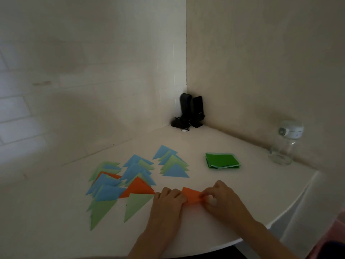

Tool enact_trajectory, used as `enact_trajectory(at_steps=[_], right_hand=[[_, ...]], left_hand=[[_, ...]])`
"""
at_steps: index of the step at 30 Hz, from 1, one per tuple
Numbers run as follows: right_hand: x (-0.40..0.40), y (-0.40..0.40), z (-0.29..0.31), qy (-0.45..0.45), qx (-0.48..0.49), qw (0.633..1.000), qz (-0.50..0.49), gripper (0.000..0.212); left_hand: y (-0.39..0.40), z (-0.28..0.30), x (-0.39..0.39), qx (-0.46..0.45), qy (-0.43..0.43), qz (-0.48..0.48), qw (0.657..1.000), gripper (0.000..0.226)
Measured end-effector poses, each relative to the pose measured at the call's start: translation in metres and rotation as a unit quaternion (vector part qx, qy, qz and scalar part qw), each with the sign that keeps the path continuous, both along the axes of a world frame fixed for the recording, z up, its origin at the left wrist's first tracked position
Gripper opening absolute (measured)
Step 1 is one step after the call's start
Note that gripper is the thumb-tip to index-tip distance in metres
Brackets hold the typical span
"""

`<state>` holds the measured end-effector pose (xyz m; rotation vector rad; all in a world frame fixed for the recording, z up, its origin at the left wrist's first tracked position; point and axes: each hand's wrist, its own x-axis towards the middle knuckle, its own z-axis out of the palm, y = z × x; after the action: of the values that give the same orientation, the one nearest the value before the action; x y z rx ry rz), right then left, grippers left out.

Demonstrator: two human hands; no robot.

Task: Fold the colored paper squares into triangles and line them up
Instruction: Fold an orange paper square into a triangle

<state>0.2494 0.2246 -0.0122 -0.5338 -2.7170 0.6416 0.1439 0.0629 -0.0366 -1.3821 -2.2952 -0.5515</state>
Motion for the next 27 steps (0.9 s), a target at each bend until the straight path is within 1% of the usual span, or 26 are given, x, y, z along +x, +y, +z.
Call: enact_trajectory(at_steps=[2, 5, 8, 11, 13, 15, 17, 19, 22, 25, 27], right_hand=[[-0.001, 0.002, -0.005, -0.010, -0.001, 1.000, 0.006, 0.019], [-0.001, 0.001, -0.009, 0.005, -0.016, 1.000, 0.016, 0.017], [0.001, 0.002, -0.014, 0.039, -0.035, 0.999, 0.001, 0.014], [0.001, 0.001, -0.017, 0.060, -0.045, 0.997, -0.021, 0.009], [-0.003, -0.003, -0.016, 0.057, -0.059, 0.996, -0.043, 0.006], [-0.009, -0.007, -0.014, 0.049, -0.060, 0.994, -0.076, 0.016], [-0.014, -0.011, -0.013, 0.027, -0.038, 0.993, -0.107, 0.027], [-0.018, -0.013, -0.012, 0.016, -0.032, 0.991, -0.126, 0.031], [-0.019, -0.016, -0.012, 0.010, -0.015, 0.990, -0.140, 0.035], [-0.021, -0.017, -0.010, -0.005, -0.001, 0.989, -0.146, 0.037], [-0.021, -0.016, -0.009, -0.014, -0.002, 0.989, -0.145, 0.038]], left_hand=[[-0.006, -0.001, -0.008, 0.012, -0.017, -0.001, 1.000, 0.018], [-0.011, -0.004, -0.017, 0.025, -0.052, 0.011, 0.998, 0.018], [-0.012, -0.009, -0.022, 0.054, -0.075, 0.015, 0.996, 0.005], [-0.008, -0.012, -0.022, 0.082, -0.083, 0.020, 0.993, 0.014], [-0.005, -0.011, -0.019, 0.091, -0.082, 0.036, 0.992, 0.019], [-0.001, -0.009, -0.016, 0.094, -0.074, 0.062, 0.991, 0.023], [0.003, -0.007, -0.012, 0.082, -0.074, 0.098, 0.989, 0.029], [0.008, -0.005, -0.007, 0.046, -0.071, 0.141, 0.986, 0.034], [0.015, -0.003, -0.003, 0.003, -0.060, 0.190, 0.980, 0.051], [0.018, -0.006, -0.004, -0.008, -0.066, 0.207, 0.976, 0.056], [0.017, -0.004, -0.004, -0.021, -0.088, 0.213, 0.973, 0.053]])
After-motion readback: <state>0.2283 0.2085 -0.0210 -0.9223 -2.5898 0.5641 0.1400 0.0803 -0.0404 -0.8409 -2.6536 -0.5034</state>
